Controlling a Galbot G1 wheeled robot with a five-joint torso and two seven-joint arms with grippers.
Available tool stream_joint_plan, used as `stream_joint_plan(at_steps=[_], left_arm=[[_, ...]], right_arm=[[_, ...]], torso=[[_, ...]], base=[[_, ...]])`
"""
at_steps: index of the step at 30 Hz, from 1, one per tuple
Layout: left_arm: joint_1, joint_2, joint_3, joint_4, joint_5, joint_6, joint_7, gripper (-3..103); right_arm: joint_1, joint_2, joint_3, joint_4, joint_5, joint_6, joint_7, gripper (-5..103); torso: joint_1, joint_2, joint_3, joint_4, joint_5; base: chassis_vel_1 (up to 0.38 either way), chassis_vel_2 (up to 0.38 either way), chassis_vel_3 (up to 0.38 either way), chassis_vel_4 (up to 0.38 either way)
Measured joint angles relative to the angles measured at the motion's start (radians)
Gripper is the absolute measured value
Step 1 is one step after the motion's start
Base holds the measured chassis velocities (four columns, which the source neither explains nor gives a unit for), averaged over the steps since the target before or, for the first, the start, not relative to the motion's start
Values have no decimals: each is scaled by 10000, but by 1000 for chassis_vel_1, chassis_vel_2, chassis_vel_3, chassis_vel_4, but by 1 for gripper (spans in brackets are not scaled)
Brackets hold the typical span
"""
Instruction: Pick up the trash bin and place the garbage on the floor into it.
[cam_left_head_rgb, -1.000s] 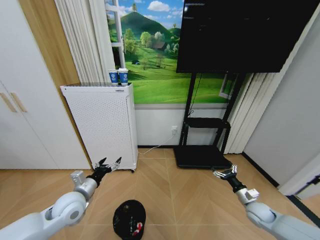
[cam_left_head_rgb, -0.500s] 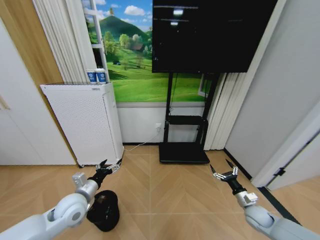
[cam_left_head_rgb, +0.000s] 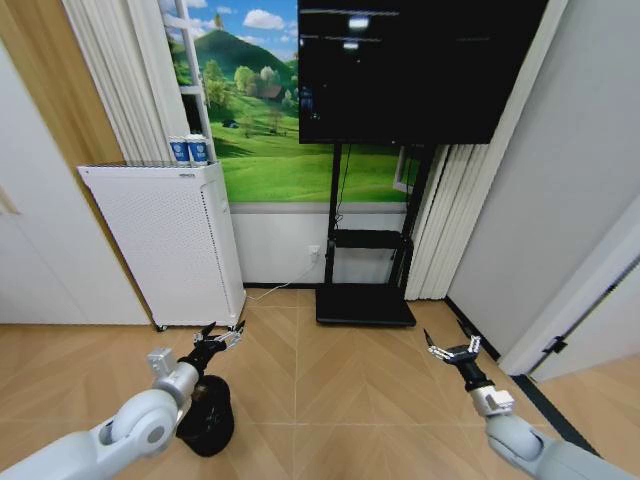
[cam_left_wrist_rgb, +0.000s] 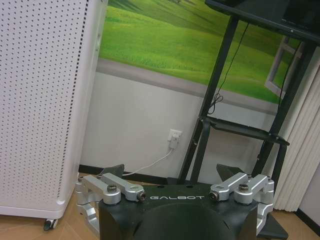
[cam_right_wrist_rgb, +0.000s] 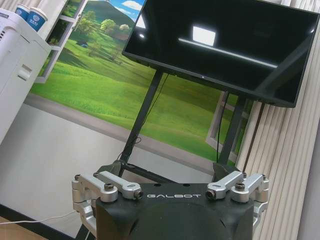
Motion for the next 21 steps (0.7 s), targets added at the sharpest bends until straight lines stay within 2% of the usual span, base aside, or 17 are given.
stream_joint_plan(at_steps=[6, 8, 10, 11, 21], left_arm=[[-14, -4, 11, 5, 0, -1, 0, 100], [-15, -4, 12, -27, -9, -4, 2, 100], [-15, -12, 12, -38, -10, -7, 2, 100], [-2, -31, 12, -50, -5, -14, 3, 100], [-40, -147, 58, 53, 11, -95, 18, 100]], right_arm=[[-43, 7, 40, 56, -33, -2, 32, 100], [-122, -40, 129, 138, -7, -5, 35, 100], [-159, -48, 171, 163, -5, -7, 42, 100], [-235, -40, 255, 240, -58, -11, 112, 100], [-360, -23, 355, 377, -113, -20, 259, 100]], torso=[[-6, -2, -4, -1, 15], [-8, -3, -5, -12, 7], [-8, -6, -5, -13, 13], [-8, -7, -5, -5, 4], [-9, -10, -7, -3, 7]], base=[[149, -162, -173, 165], [196, -171, -206, 151], [263, -174, -231, 165], [325, -172, -311, 162], [364, -221, -368, 220]])
